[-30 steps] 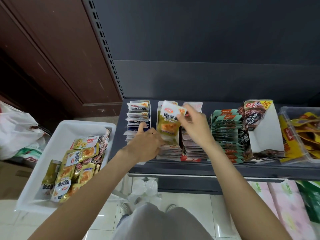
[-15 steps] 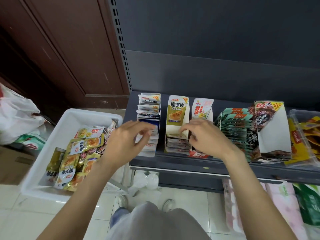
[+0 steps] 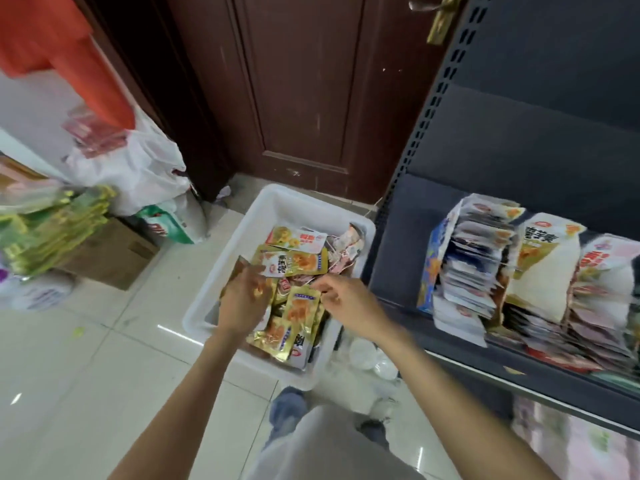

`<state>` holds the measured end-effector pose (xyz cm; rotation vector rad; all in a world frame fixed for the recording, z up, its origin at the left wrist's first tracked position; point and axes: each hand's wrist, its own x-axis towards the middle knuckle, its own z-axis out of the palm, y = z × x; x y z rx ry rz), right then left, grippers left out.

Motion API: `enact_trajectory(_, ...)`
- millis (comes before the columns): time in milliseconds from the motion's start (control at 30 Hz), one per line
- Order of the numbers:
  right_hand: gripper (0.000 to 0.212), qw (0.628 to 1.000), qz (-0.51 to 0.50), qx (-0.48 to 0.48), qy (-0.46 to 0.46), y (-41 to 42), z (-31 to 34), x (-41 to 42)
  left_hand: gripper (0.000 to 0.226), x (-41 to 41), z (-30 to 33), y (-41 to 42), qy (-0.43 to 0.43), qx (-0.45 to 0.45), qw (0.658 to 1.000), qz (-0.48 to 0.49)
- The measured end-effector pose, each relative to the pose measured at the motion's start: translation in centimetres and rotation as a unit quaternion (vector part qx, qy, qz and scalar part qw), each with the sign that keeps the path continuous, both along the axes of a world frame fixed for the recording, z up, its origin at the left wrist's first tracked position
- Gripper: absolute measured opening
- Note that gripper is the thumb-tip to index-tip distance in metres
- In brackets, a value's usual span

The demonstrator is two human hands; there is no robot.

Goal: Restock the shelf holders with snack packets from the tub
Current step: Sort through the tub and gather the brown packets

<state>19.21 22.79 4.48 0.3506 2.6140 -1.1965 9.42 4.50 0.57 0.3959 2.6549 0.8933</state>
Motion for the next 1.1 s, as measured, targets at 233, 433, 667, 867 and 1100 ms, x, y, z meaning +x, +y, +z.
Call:
enact_trajectory(233, 0.044, 0.980, 0.038, 0.185, -0.059, -2.3, -9.4, -8.2, 0.064, -4.0, -7.1, -1.5, -0.096, -0.202, 0.968, -0.115)
enact_trajectory(433, 0.051, 0.947, 0.131, 0.282, -0.086, -2.5, -12.3, -12.5, 0.070, -3.9, -9.1, -1.8, -0.058, -0.197, 0.967, -0.152)
enact_trajectory(667, 0.080, 0.910, 0.054, 0.351, -0.216, -1.9, -11.4, -13.3, 0.084, -3.9, -8.0, -1.7, -0.121, -0.111, 0.982, -0.094)
enact_trajectory(867, 0.093, 0.964, -0.149, 0.204, -0.087, -0.8, -8.7, -11.2, 0.049, -5.7, -6.1, -3.1, -0.255, 0.081, 0.963, 0.024)
enact_trajectory(1100, 0.045, 0.922, -0.367, -0.062, 0.106, -2.3, -2.4, -6.2, 0.020, -5.3, -2.4, -3.8, -0.349, 0.318, 0.870, 0.144)
